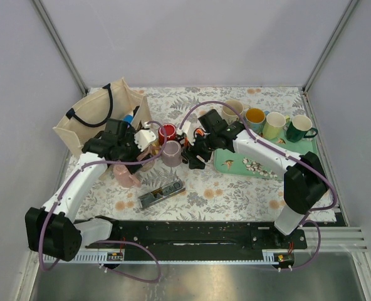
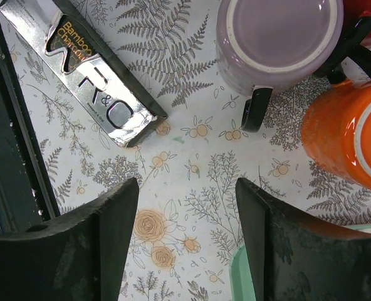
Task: Turn the mug right side up
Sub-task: Move the cup to the center of the board.
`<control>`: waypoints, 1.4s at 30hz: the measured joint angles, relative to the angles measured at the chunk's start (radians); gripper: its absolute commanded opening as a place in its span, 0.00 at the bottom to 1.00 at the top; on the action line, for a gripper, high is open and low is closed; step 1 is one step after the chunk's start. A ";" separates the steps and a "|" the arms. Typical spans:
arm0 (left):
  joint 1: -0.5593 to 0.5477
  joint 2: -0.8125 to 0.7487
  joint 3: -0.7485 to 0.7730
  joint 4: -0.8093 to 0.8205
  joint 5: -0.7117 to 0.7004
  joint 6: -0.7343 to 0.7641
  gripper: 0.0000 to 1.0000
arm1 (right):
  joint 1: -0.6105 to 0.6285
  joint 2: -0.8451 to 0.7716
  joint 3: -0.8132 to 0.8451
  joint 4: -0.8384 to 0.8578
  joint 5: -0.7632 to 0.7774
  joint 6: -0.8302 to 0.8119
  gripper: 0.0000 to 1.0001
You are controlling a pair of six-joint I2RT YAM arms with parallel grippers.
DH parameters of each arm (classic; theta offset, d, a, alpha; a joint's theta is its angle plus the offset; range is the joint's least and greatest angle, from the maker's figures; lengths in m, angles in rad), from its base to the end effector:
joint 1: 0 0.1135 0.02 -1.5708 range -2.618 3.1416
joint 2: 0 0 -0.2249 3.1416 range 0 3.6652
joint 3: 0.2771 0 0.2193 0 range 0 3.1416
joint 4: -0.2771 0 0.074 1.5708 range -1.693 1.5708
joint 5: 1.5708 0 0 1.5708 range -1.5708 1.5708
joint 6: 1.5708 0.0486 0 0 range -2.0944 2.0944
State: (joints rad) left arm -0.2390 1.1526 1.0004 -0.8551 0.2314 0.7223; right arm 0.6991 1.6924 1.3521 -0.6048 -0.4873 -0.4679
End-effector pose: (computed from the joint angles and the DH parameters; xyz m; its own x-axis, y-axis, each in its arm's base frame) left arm 0.2024 -0.0608 0.2438 -0.3852 0.7562 -0.5289 0.8052 0.5555 0.2077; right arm 0.2415 0.2328 0.2281 -0.2026 -0.6910 -0.6939 -0.9747 0.2109 0.0746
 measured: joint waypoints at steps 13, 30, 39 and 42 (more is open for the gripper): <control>-0.083 0.256 0.057 0.256 -0.183 -0.156 0.96 | -0.002 -0.006 -0.012 -0.013 0.010 -0.011 0.73; -0.086 0.189 -0.039 0.327 -0.109 -0.123 0.77 | -0.018 0.002 -0.016 -0.021 0.033 -0.006 0.73; -0.112 0.079 -0.132 0.333 -0.019 -0.065 0.76 | -0.019 0.063 0.021 -0.020 0.031 0.012 0.73; -0.117 0.052 -0.151 0.328 0.010 -0.051 0.76 | -0.019 0.089 0.036 -0.014 0.031 0.027 0.73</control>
State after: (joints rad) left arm -0.3561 1.2049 0.8497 -0.5266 0.2409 0.6716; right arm 0.6796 1.7809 1.3880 -0.6193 -0.4568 -0.4412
